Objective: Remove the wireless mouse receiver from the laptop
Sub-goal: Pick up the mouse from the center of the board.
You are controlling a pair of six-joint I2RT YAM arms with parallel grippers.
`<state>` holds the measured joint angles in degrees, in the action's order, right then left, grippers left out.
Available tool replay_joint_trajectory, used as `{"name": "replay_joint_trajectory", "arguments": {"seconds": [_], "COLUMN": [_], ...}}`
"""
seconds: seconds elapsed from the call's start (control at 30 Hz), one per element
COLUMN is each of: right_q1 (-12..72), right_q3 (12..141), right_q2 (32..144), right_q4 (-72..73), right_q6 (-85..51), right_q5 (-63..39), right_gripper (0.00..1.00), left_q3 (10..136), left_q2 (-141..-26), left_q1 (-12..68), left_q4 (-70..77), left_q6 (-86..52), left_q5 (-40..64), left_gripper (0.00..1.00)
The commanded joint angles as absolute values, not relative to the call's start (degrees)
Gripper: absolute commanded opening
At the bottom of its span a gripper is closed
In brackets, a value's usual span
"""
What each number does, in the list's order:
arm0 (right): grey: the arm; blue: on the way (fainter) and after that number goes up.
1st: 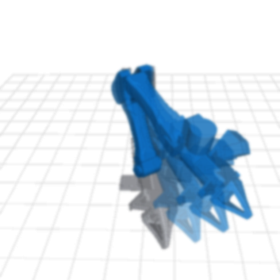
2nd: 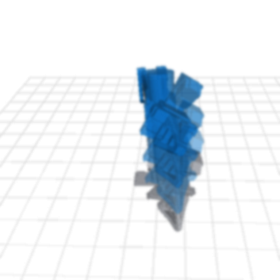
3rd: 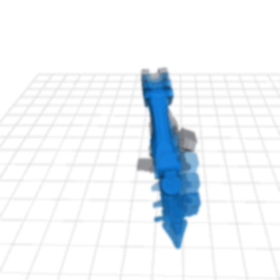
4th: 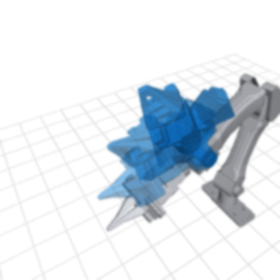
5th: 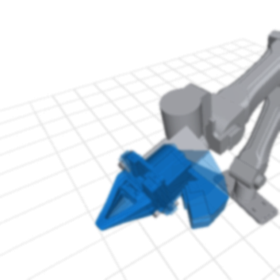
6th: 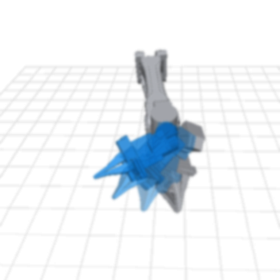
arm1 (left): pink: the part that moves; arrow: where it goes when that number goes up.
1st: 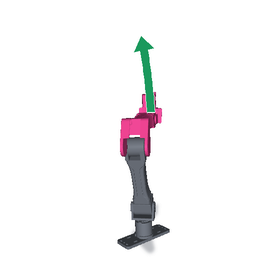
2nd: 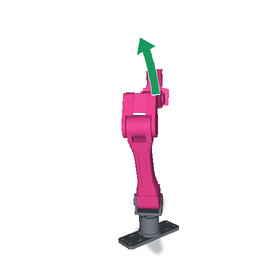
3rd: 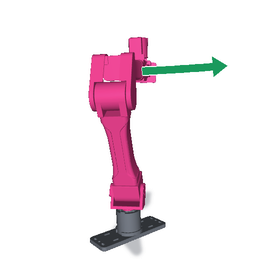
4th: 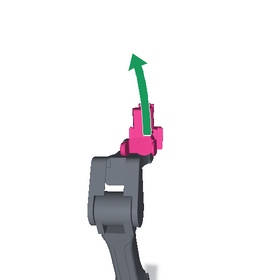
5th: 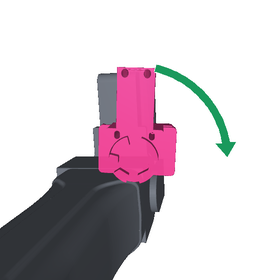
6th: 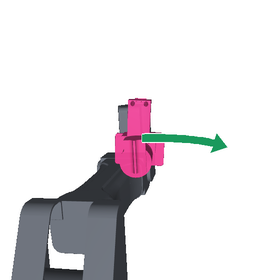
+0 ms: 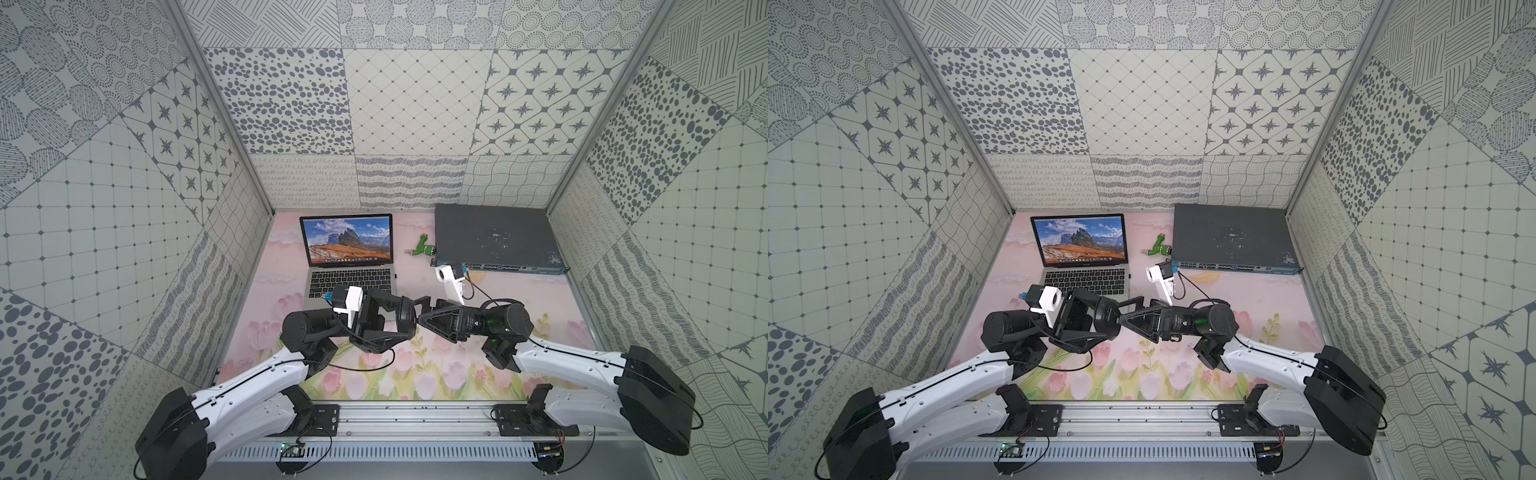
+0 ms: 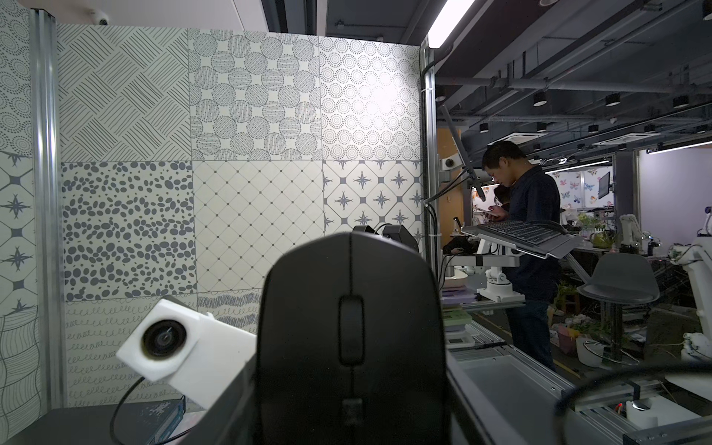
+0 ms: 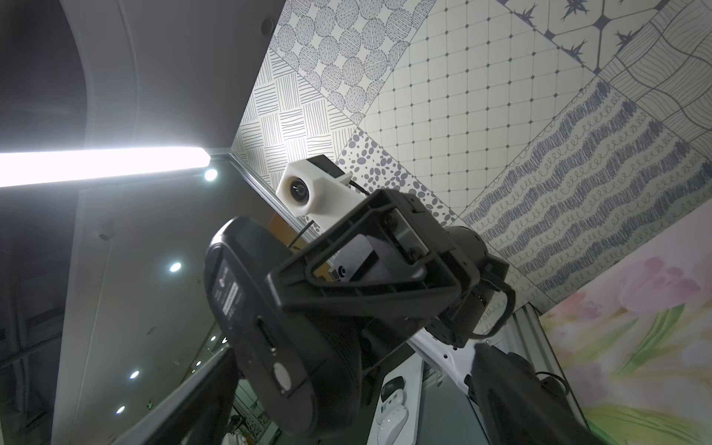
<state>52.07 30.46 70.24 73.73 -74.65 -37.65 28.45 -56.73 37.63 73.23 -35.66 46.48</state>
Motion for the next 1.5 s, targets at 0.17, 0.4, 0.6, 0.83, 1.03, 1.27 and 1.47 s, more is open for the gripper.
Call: {"name": "replay_joint_trajectory", "arguments": {"seconds": [0.17,0.4,0.6,0.83,1.03,1.27,1.47], "right_q1": [54.3,57.1,58.2,59.3,59.7,59.1,54.8], "right_q3": [33.3,34.1,35.2,36.8,36.4,36.3,34.8], "right_q2": [71.7,74.5,74.5,73.6,72.6,71.9,71.3], "right_q4": [80.1,80.0,80.0,80.0,80.1,80.0,78.9], "right_q6": [-79.7,-80.6,-80.8,-82.7,-82.9,-82.9,-85.1], "right_q5": [-34.7,-34.2,-34.6,-34.8,-34.3,-34.1,-35.5], "right_gripper": [0.94,0.89,0.72,0.53,0.43,0.29,0.21], "left_q3": [28.5,28.6,28.2,27.2,26.5,23.7,19.6], "left_q2": [-56.8,-56.8,-56.9,-56.9,-57.1,-56.9,-55.5], "left_q1": [37.9,37.9,38.0,37.9,37.9,37.9,37.7], "left_q4": [76.9,77.0,76.9,76.9,76.8,76.7,72.0], "left_q6": [-33.5,-33.5,-33.5,-33.1,-32.8,-33.0,-34.5], "left_q5": [46.2,46.1,45.8,45.1,44.4,41.7,35.9], "left_gripper": [0.44,0.43,0.43,0.44,0.47,0.69,0.9]}}
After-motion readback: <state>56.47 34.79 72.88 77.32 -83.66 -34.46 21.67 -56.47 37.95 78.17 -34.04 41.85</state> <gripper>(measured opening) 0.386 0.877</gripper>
